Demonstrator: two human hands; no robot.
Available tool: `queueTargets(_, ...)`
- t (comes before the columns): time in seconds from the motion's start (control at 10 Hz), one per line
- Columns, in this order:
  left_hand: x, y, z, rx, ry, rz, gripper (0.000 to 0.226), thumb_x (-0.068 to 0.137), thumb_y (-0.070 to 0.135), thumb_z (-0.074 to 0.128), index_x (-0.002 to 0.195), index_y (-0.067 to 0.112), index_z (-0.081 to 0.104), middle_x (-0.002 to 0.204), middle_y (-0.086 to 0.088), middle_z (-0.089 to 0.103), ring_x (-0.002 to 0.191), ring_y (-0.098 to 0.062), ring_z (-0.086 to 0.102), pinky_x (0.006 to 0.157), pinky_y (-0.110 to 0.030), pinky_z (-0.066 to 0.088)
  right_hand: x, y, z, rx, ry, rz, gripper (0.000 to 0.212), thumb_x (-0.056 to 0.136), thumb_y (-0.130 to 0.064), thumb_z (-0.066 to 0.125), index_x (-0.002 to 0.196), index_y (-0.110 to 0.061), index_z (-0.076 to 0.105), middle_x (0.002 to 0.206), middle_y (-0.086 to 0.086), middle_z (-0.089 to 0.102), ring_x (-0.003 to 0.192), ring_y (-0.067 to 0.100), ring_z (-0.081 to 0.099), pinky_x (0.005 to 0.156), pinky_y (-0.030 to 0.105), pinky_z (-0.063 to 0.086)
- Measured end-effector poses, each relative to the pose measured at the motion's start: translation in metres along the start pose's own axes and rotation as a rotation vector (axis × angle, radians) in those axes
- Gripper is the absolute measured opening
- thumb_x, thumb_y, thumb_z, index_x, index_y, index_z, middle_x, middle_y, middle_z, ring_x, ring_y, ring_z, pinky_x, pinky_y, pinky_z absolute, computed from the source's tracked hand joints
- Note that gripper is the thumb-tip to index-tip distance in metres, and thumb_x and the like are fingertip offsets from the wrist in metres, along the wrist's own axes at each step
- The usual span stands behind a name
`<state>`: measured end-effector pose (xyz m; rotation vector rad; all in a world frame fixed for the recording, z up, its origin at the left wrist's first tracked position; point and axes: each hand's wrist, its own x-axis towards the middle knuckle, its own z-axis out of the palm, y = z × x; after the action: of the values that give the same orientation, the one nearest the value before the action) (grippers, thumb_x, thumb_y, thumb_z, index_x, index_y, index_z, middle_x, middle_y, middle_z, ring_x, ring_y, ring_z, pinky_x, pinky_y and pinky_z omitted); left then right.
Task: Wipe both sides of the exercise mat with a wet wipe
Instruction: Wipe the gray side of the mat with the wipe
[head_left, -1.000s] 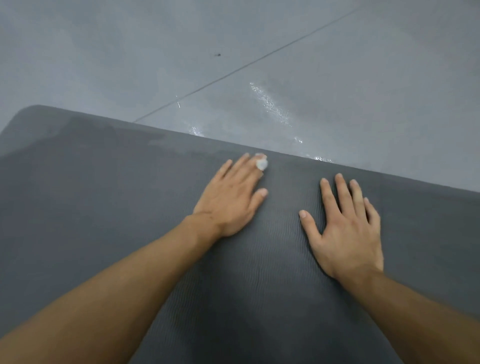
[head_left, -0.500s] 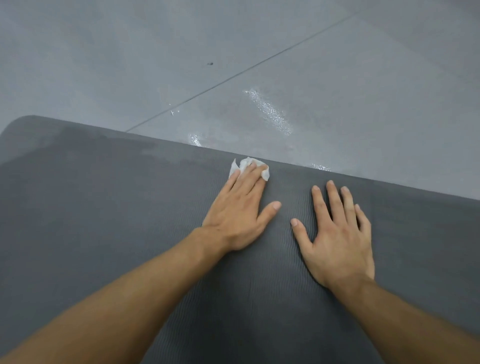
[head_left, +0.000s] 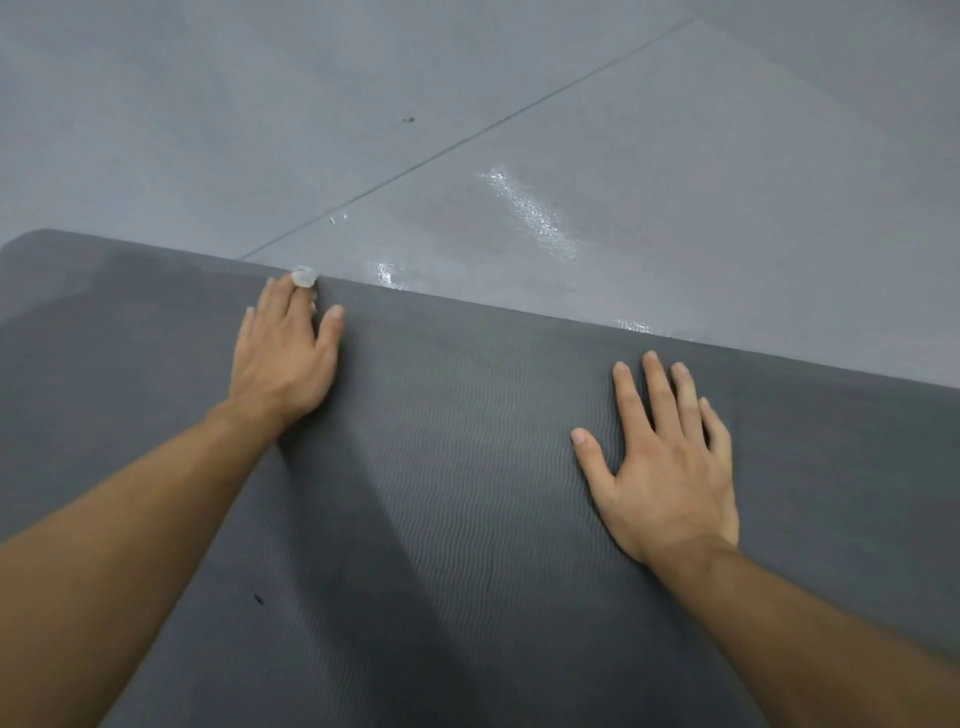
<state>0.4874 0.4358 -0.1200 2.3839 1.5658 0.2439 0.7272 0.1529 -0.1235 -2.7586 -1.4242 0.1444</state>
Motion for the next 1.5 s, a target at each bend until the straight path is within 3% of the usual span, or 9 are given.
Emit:
queueTargets(0.2,-0.011,0.012,0.011,-0.017,-0.048,0.165,0.083,0.099,0.064,0.024,0.161,0.010,0.022,0.169,-0.001,0.020,0.159,-0.021,0.009,0.129,-0.046,0.013,0.000,0.001,-0.001,0.012,-0.008,0.000,0.082,0.099,-0.072,0.010,0.167,-0.027,0.014,0.175,0.001,0.007,0.161,0.022,-0.002,0.129,0.047,0.011)
queueTargets(0.4,-0.050,0.046,0.014,0.070,-0.161,0.554,0.078,0.104,0.059,0.026,0.164,0.009,0.019,0.173,-0.002,0.011,0.160,-0.012,0.001,0.130,-0.040,0.008,0.000,0.001,-0.001,0.020,-0.003,-0.004,0.081,0.100,-0.072,0.012,0.167,-0.026,0.016,0.174,0.002,0.008,0.161,0.023,0.000,0.129,0.047,0.012)
queueTargets(0.5,-0.047,0.035,0.010,0.064,-0.157,0.476,0.075,0.104,0.059,0.021,0.165,0.016,0.015,0.173,0.002,0.011,0.159,-0.011,0.002,0.130,-0.040,0.010,0.000,0.002,-0.001,0.021,0.003,-0.004,0.081,0.099,-0.072,0.012,0.167,-0.026,0.016,0.174,0.002,0.008,0.161,0.023,0.001,0.129,0.047,0.012)
queueTargets(0.7,-0.007,-0.017,-0.002,0.044,-0.004,0.183,0.077,0.100,0.058,0.021,0.156,0.008,0.035,0.164,-0.007,0.032,0.152,-0.023,0.026,0.124,-0.039,0.018,0.000,0.001,-0.001,0.021,0.011,-0.004,0.081,0.100,-0.072,0.014,0.166,-0.026,0.018,0.174,0.002,0.010,0.161,0.023,0.002,0.128,0.048,0.013)
queueTargets(0.8,-0.001,-0.024,-0.002,-0.010,-0.021,0.091,0.084,0.097,0.065,0.021,0.157,0.007,0.033,0.165,-0.004,0.028,0.154,-0.023,0.023,0.126,-0.038,0.017,0.000,0.002,0.000,0.020,0.014,-0.005,0.081,0.100,-0.072,0.013,0.166,-0.026,0.018,0.174,0.002,0.010,0.161,0.023,0.002,0.128,0.048,0.013)
queueTargets(0.9,-0.014,-0.005,0.004,-0.004,-0.033,0.204,0.083,0.099,0.063,0.026,0.158,0.005,0.028,0.169,-0.003,0.021,0.158,-0.015,0.009,0.128,-0.032,0.007,0.000,0.002,0.001,0.024,0.021,-0.005,0.081,0.100,-0.071,0.015,0.166,-0.025,0.019,0.174,0.003,0.011,0.161,0.024,0.004,0.128,0.048,0.014)
queueTargets(1.2,-0.071,0.045,0.011,0.020,-0.175,0.574,0.074,0.105,0.054,0.031,0.165,0.012,0.018,0.173,0.002,0.011,0.159,-0.010,-0.007,0.129,-0.031,0.002,0.000,0.001,0.000,0.016,0.031,-0.001,0.081,0.100,-0.071,0.016,0.165,-0.024,0.022,0.174,0.004,0.014,0.161,0.024,0.006,0.128,0.049,0.016)
queueTargets(1.4,-0.031,-0.005,-0.002,0.024,-0.027,0.304,0.065,0.103,0.050,0.026,0.155,0.012,0.038,0.162,-0.003,0.034,0.150,-0.021,0.029,0.123,-0.038,0.021,0.000,0.000,0.000,0.007,0.025,-0.004,0.081,0.100,-0.071,0.015,0.166,-0.024,0.021,0.174,0.003,0.013,0.161,0.024,0.005,0.128,0.049,0.016)
queueTargets(1.5,-0.017,-0.027,-0.005,-0.003,0.024,0.123,0.068,0.102,0.053,0.025,0.152,0.009,0.039,0.160,-0.004,0.032,0.148,-0.023,0.028,0.122,-0.042,0.023,0.000,0.000,0.000,0.004,0.024,-0.001,0.082,0.100,-0.071,0.014,0.166,-0.024,0.020,0.174,0.004,0.012,0.161,0.024,0.005,0.128,0.049,0.016)
